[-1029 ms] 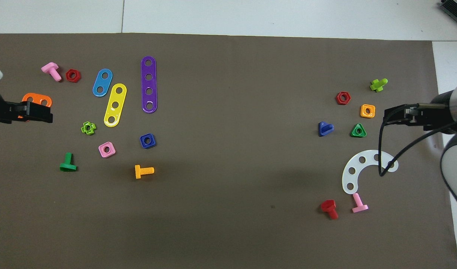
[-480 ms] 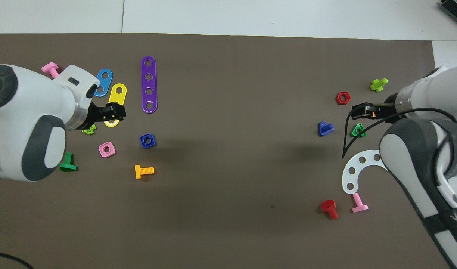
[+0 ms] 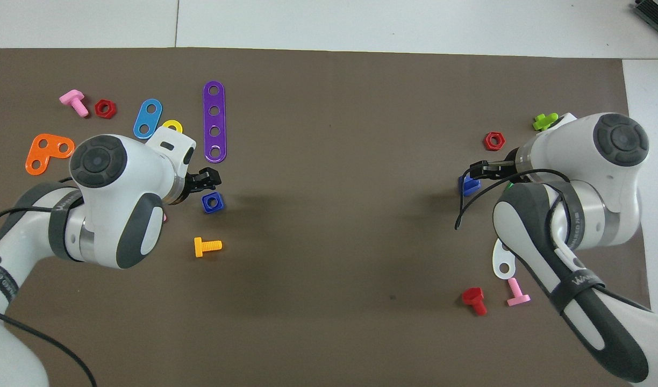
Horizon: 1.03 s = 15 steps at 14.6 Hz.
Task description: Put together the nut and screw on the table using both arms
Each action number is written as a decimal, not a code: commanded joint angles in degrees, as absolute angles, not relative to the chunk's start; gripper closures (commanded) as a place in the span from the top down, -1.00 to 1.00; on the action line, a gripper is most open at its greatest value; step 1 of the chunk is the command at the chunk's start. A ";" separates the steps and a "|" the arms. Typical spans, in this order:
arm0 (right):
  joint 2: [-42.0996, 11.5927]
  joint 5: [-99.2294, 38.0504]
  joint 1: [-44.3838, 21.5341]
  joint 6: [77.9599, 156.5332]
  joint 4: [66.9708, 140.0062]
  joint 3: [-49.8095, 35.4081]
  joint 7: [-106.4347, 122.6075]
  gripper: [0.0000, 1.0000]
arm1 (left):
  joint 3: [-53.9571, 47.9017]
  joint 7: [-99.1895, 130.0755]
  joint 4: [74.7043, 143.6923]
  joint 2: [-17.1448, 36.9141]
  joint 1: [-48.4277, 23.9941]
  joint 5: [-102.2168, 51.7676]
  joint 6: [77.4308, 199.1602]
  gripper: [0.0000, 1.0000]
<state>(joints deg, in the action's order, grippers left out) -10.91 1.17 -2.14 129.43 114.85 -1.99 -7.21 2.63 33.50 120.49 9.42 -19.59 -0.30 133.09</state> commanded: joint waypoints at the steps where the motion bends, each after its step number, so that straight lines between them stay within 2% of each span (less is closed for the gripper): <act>1: -11.94 0.70 -1.67 130.69 115.66 -2.28 -4.75 0.62 | 3.78 34.98 123.05 10.36 -21.36 -0.88 137.63 0.77; 4: -14.14 0.70 -1.76 133.41 115.84 -2.55 -4.31 0.48 | 3.78 35.16 123.13 13.35 -22.24 -0.88 140.09 0.68; 6: -14.68 0.62 -3.33 133.68 115.84 -2.64 -4.57 0.42 | 3.78 35.07 123.13 13.45 -22.24 -0.62 139.57 0.61; 8: -15.99 0.62 -3.60 136.05 115.84 -2.64 -4.75 0.37 | 3.78 34.81 123.13 13.45 -22.24 -0.18 139.39 0.45; 10: -16.79 0.62 -3.69 136.32 115.93 -2.55 -4.13 0.31 | 3.78 34.72 123.13 13.45 -22.24 -0.09 139.05 0.19; 13: -16.79 0.62 -3.08 136.23 116.10 -2.55 -2.64 0.20 | 3.87 34.54 122.70 13.45 -22.24 0.17 136.94 -0.50; 14: -16.70 0.62 -2.99 136.23 116.36 -2.55 -2.64 0.10 | 3.87 34.45 122.26 13.45 -22.24 1.39 135.89 -0.68; 15: -16.61 0.62 -2.99 136.23 116.54 -2.55 -2.64 -0.14 | 3.87 34.37 121.56 13.45 -22.15 2.97 134.66 -0.83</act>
<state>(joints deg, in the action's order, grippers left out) -16.96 1.17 -3.79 135.06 115.56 -2.23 -4.85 2.76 34.35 122.33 13.77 -21.04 0.61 137.40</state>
